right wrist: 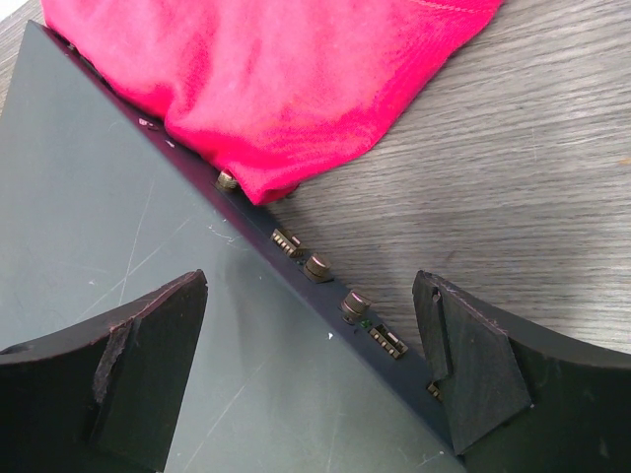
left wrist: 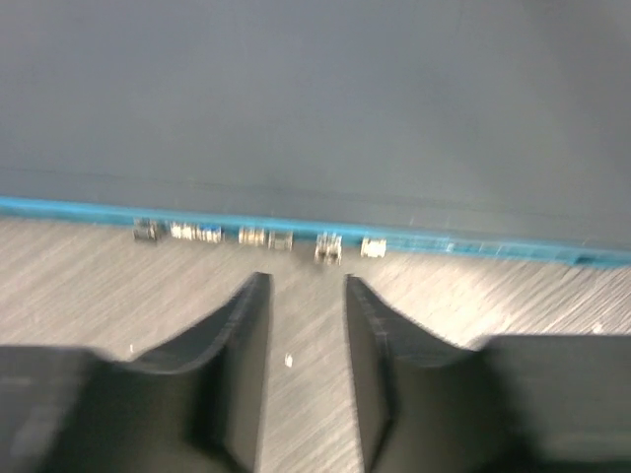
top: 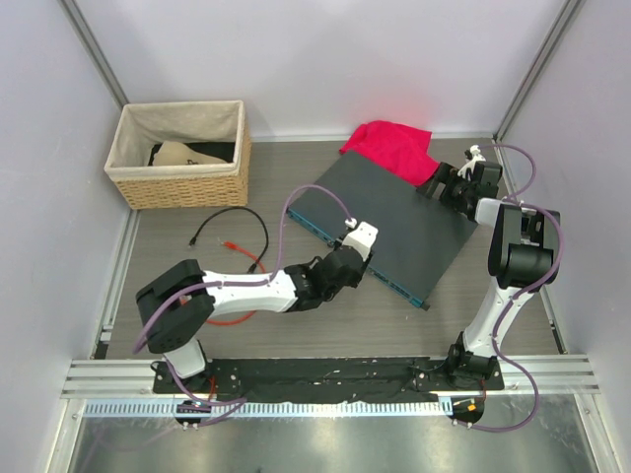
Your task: Insert the plug into the switch port
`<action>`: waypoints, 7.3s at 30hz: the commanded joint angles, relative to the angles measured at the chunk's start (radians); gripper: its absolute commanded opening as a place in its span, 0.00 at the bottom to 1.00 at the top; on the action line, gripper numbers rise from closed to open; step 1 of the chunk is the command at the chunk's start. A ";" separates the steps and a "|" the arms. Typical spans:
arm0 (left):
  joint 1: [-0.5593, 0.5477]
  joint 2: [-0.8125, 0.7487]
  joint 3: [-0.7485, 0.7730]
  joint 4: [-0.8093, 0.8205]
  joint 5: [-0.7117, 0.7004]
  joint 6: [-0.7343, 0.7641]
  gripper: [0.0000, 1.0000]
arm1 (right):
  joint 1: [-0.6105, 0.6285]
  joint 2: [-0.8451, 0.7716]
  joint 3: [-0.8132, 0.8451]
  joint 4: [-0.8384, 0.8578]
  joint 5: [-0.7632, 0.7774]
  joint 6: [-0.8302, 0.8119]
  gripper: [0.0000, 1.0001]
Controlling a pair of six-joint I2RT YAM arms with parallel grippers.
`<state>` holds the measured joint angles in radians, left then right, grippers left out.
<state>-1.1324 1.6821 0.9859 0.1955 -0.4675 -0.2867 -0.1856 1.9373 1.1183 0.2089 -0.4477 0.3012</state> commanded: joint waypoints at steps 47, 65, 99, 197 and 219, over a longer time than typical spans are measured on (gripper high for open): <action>0.071 0.243 0.168 0.255 -0.025 -0.039 0.02 | 0.001 0.089 0.120 -0.126 -0.175 -0.040 0.94; 0.086 0.275 0.241 0.361 -0.026 -0.043 0.10 | 0.006 0.100 0.140 -0.186 -0.221 -0.070 0.93; 0.457 -0.585 0.063 -0.856 0.038 -0.135 1.00 | 0.309 -0.506 -0.138 -0.160 0.221 -0.209 0.95; 0.885 -0.815 -0.144 -0.768 0.289 -0.184 1.00 | 1.101 -0.239 -0.092 -0.305 0.136 -0.499 0.55; 0.471 -0.825 -0.354 -0.828 0.073 -0.861 0.97 | 1.155 -0.262 -0.276 0.033 0.066 -0.468 0.56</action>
<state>-0.6449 0.8448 0.6209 -0.6479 -0.2802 -1.0492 0.9607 1.7016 0.8597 0.0952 -0.3038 -0.1555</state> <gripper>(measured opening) 0.978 0.556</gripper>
